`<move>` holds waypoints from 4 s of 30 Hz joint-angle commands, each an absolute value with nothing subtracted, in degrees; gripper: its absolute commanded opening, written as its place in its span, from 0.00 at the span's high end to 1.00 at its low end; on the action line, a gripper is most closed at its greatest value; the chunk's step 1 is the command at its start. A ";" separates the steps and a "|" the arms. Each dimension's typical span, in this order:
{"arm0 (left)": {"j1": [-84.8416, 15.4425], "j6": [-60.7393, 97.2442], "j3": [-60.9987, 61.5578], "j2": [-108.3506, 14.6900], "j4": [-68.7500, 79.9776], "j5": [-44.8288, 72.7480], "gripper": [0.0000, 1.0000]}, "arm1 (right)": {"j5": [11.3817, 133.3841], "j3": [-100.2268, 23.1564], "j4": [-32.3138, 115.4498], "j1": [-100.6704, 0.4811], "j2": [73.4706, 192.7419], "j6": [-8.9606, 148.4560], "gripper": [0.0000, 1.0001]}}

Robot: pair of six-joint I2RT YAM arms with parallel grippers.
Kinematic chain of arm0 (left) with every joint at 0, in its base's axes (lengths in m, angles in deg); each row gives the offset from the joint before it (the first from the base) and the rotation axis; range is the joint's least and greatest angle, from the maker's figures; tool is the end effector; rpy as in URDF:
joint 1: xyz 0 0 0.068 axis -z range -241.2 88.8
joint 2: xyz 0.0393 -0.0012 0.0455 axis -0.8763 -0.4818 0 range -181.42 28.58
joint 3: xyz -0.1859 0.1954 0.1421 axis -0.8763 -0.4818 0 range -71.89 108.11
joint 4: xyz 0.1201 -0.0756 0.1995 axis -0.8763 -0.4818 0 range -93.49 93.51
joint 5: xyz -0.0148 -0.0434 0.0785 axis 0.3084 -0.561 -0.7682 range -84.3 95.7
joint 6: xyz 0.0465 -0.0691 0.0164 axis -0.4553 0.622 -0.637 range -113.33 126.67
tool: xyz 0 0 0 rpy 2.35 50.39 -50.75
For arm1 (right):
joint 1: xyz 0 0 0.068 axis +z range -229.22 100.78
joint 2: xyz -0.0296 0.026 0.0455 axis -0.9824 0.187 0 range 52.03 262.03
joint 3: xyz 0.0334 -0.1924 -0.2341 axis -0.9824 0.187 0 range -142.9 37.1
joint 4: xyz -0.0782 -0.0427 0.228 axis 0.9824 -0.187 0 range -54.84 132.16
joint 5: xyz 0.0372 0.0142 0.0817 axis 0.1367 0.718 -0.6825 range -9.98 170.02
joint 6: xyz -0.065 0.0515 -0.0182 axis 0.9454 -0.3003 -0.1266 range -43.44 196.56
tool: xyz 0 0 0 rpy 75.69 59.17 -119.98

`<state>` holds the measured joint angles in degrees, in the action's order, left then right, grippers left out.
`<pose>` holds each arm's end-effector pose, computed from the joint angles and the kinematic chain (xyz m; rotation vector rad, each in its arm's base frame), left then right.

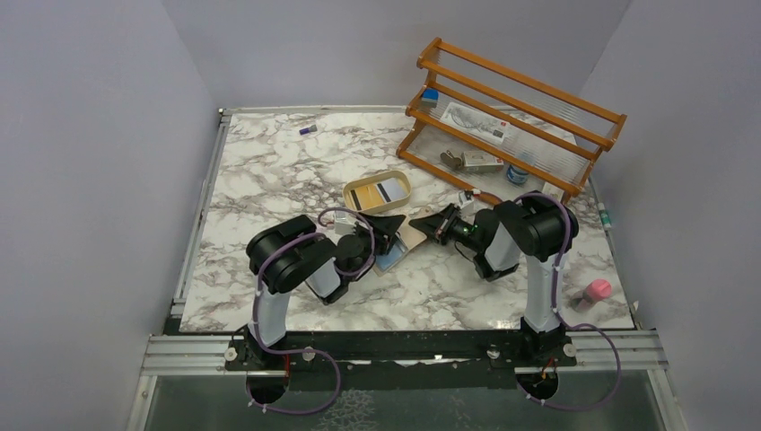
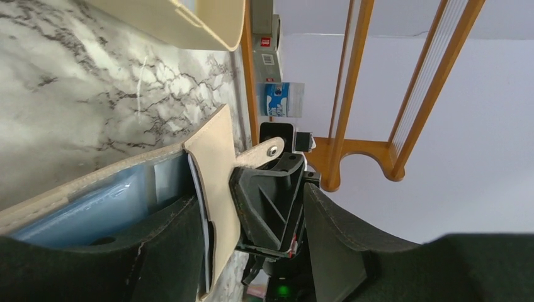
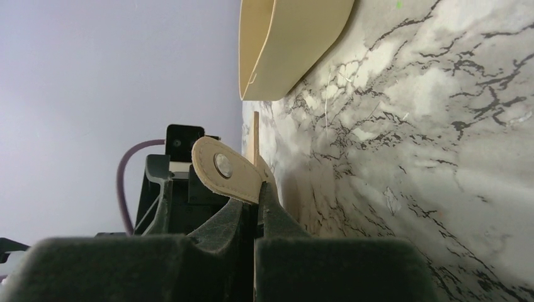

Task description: Take the credit cards out of the card holder

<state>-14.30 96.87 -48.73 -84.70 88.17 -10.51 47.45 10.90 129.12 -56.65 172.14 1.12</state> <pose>0.2489 -0.2353 0.1452 -0.9326 1.6806 -1.5135 0.3071 0.1713 0.1231 0.4161 1.9684 1.6749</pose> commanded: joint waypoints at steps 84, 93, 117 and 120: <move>-24.82 93.32 -41.75 -69.89 72.58 24.32 0.43 | 41.62 11.39 144.47 -58.56 175.68 3.79 0.78; -24.84 92.71 -42.53 -75.32 75.80 22.59 0.43 | 41.84 11.51 144.50 -58.53 176.38 3.70 0.69; -24.28 91.71 -47.55 -75.21 76.52 21.61 0.48 | 43.55 11.76 144.47 -58.65 177.96 2.88 0.63; -24.29 91.66 -48.27 -75.04 76.47 21.61 0.51 | 43.77 11.87 144.54 -58.72 178.14 2.67 0.65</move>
<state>-24.60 92.34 -47.31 -77.22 72.48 21.73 41.89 10.79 129.32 -58.56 175.90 1.58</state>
